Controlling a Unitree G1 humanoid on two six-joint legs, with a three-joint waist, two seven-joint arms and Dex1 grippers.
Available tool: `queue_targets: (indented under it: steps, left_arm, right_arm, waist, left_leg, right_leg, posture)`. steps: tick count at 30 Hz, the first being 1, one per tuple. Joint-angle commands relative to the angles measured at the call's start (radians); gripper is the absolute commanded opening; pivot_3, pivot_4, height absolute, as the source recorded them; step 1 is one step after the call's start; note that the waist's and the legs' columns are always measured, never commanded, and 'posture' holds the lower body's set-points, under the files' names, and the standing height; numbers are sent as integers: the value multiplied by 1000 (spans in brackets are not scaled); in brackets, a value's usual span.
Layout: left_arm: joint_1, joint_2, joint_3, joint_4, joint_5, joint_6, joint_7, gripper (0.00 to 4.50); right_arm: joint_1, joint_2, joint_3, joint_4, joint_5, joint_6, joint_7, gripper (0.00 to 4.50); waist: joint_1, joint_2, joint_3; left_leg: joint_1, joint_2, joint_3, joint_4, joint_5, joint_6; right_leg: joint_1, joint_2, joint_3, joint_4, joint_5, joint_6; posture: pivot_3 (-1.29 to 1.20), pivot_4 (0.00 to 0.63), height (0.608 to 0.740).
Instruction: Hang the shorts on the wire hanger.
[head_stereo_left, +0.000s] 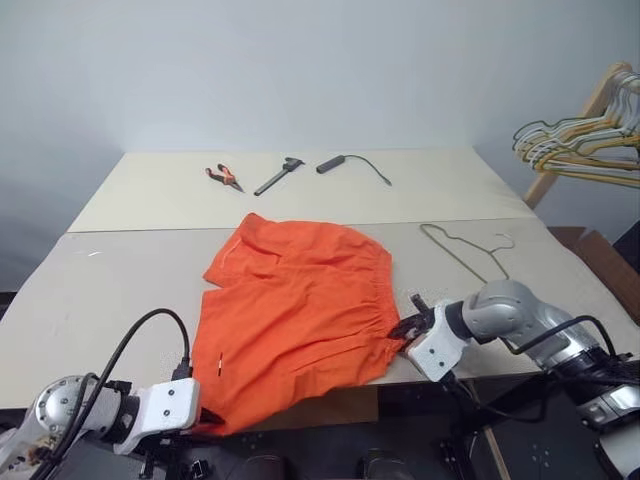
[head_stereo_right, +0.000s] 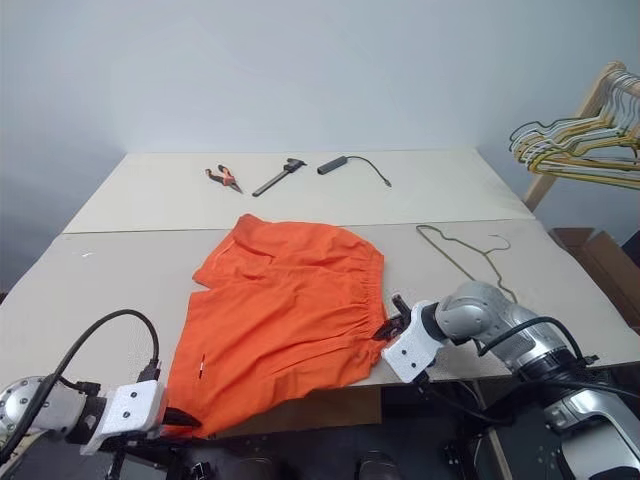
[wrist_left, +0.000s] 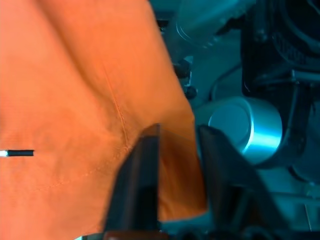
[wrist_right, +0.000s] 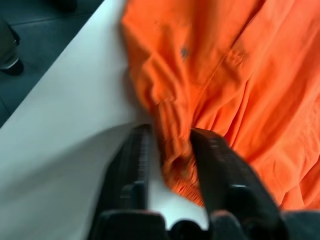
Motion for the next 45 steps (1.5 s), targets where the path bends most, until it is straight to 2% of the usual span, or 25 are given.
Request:
queue_targets:
  steps: [1, 5, 7, 9, 12, 15, 19, 24, 26, 30, 36, 37, 38, 41, 45]
  left_arm:
    - [-17, 9, 15, 4, 6, -26, -5, 2564]
    - [-17, 15, 85, 6, -45, -25, -36, 3942]
    - [-3, 16, 143, 8, -88, -15, -65, 4463]
    - [5, 9, 192, 6, -135, 5, -87, 4463]
    - [-44, -46, 256, 10, -247, 18, -81, 4463]
    - [-196, -141, 271, -7, -363, 85, 45, 4463]
    - [-407, -232, 196, -26, -427, 180, 183, 4463]
    - [-630, -278, 62, 14, -414, 277, 241, 4463]
    - [-721, -281, 7, 46, -395, 311, 242, 4463]
    - [-828, -280, -56, 102, -373, 362, 232, 4463]
    - [-865, -278, -73, 121, -379, 406, 213, 4463]
    - [-867, -278, -70, 116, -385, 415, 214, 4463]
    - [-869, -280, -71, 112, -386, 420, 215, 4463]
    - [-873, -287, -73, 93, -397, 440, 218, 4463]
    - [-877, -299, -80, 66, -405, 471, 234, 4463]
  right_arm:
    - [-27, -20, -20, 6, 59, -6, 34, 2954]
    - [-14, -56, -60, -6, 161, 50, 92, 4389]
    - [5, -93, -106, -23, 263, 126, 130, 4500]
    - [19, -109, -152, -35, 319, 218, 131, 4500]
    - [38, -115, -227, -74, 364, 460, 100, 4500]
    - [39, -77, -317, -153, 435, 793, 16, 4500]
    - [7, -10, -413, -205, 445, 1088, -151, 4500]
    - [-59, -5, -493, -232, 476, 1331, -231, 4500]
    - [-79, -38, -507, -230, 473, 1377, -225, 4500]
    - [-139, -76, -511, -142, 468, 1460, -238, 4500]
    - [-196, -118, -467, 17, 441, 1433, -203, 4500]
    - [-202, -119, -461, 32, 436, 1424, -199, 4500]
    - [-206, -118, -451, 54, 423, 1400, -199, 4500]
    - [-253, -99, -426, 168, 392, 1361, -206, 4500]
    - [-349, -55, -394, 369, 364, 1329, -203, 4500]
  waist:
    - [0, 0, 0]
    - [-1, 0, 0]
    - [1, 0, 0]
    - [0, 0, 0]
    - [0, 0, 0]
    - [2, 0, 0]
    - [5, 0, 0]
    - [1, 0, -1]
    - [-2, 0, -1]
    - [-21, 2, 10]
    - [-61, 1, 86]
    - [-66, 1, 95]
    - [-69, 1, 103]
    - [-78, 7, 136]
    - [-79, 7, 167]
  left_leg:
    - [0, 0, 0, 0, 0, 0]
    - [0, 1, 0, 0, 0, 0]
    - [0, 1, 0, 0, 0, 0]
    - [0, 1, -2, 0, 0, 0]
    - [1, 1, -5, 0, 0, 0]
    - [1, 1, -6, 0, 0, 0]
    - [0, 0, -7, 0, 0, 0]
    - [-5, -4, -5, 1, 0, 0]
    - [-6, -4, -4, 1, 0, 0]
    - [-6, -3, -3, 2, 0, 0]
    - [3, -2, -6, 0, -1, 2]
    - [2, -2, -7, 0, -1, 3]
    - [-1, -2, -7, 0, -1, 3]
    - [-10, -2, -8, 2, -1, 3]
    - [-12, -2, -8, 2, -1, 3]
  right_leg:
    - [0, 0, 0, 0, 0, 0]
    - [0, 0, 0, 0, 0, 0]
    - [0, -1, 1, 0, 0, 0]
    - [0, -2, 0, 0, 0, 0]
    - [0, -2, 1, 0, 0, 0]
    - [0, -2, 1, 2, 0, 0]
    - [0, 0, 1, 2, 5, 8]
    - [-3, 0, 2, 0, 7, 10]
    - [-3, 1, 2, 0, 8, 11]
    - [-1, 3, 2, -3, 8, 11]
    - [7, 3, 5, -5, 2, 2]
    - [6, 4, 6, -5, 2, 2]
    - [1, 4, 7, -3, 6, 9]
    - [-8, 4, 7, -1, 7, 10]
    - [-9, 2, 7, -2, 8, 11]
  posture:
    - [88, 0, 740]
    - [85, 0, 740]
    - [81, 0, 740]
    - [76, 0, 740]
    - [74, 0, 740]
    - [67, 0, 740]
    - [41, 0, 740]
    - [15, 0, 740]
    - [-4, 7, 740]
    - [-34, 88, 740]
    - [-48, 191, 740]
    - [-49, 201, 740]
    - [-48, 207, 740]
    - [-46, 229, 740]
    - [-35, 251, 740]
